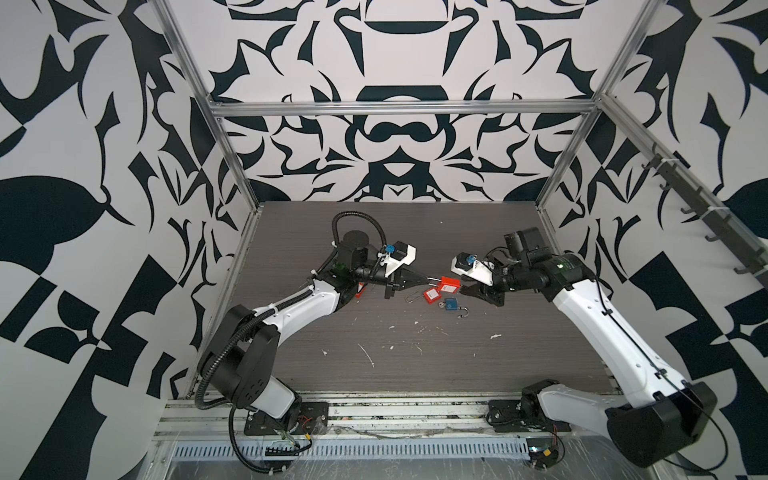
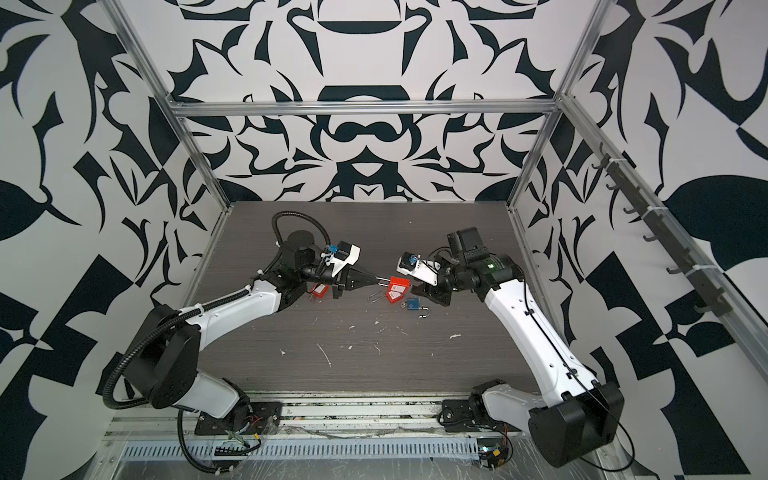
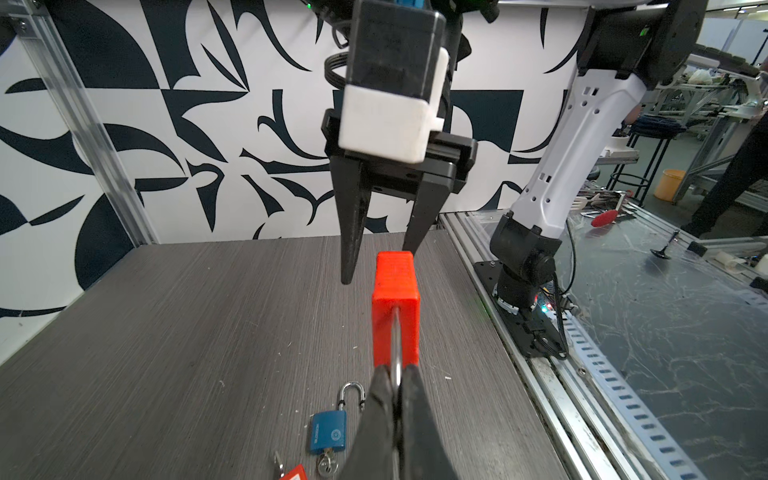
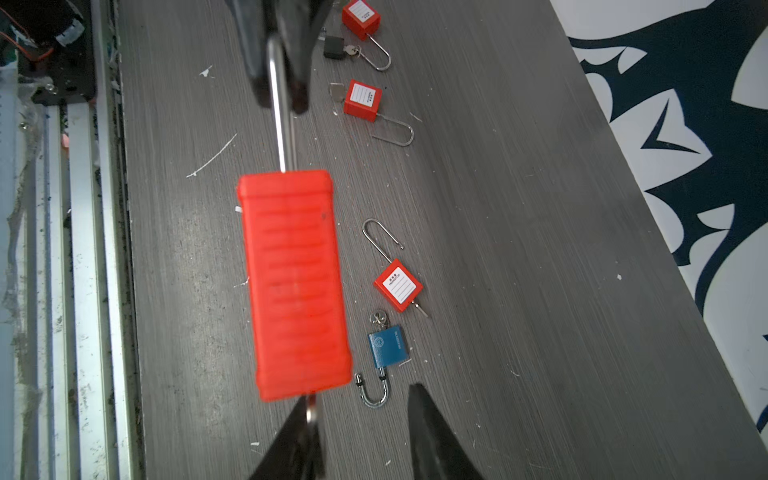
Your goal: Lock with the key
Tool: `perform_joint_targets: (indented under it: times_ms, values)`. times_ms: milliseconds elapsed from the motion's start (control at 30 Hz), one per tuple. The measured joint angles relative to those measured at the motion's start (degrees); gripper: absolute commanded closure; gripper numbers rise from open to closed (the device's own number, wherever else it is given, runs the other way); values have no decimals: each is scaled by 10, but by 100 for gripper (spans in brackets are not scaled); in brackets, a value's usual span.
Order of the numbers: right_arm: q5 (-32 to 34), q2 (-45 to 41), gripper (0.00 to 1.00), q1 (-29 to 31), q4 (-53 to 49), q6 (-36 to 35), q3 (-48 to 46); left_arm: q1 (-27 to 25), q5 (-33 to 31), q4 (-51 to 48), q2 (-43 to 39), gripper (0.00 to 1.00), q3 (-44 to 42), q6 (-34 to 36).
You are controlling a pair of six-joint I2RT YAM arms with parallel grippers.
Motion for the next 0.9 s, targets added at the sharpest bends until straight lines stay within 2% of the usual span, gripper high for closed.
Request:
perform_joint_targets:
  times_ms: [367, 733, 900]
  values:
    - [-27, 12, 99, 5, -52, -40, 19, -1, 0, -23, 0, 100, 3, 26]
    - [-41, 24, 100, 5, -73, -44, 19, 8, 0, -72, -13, 100, 2, 58]
    - [-62, 24, 100, -14, -75, -52, 3, 21, -1, -85, -38, 100, -16, 70]
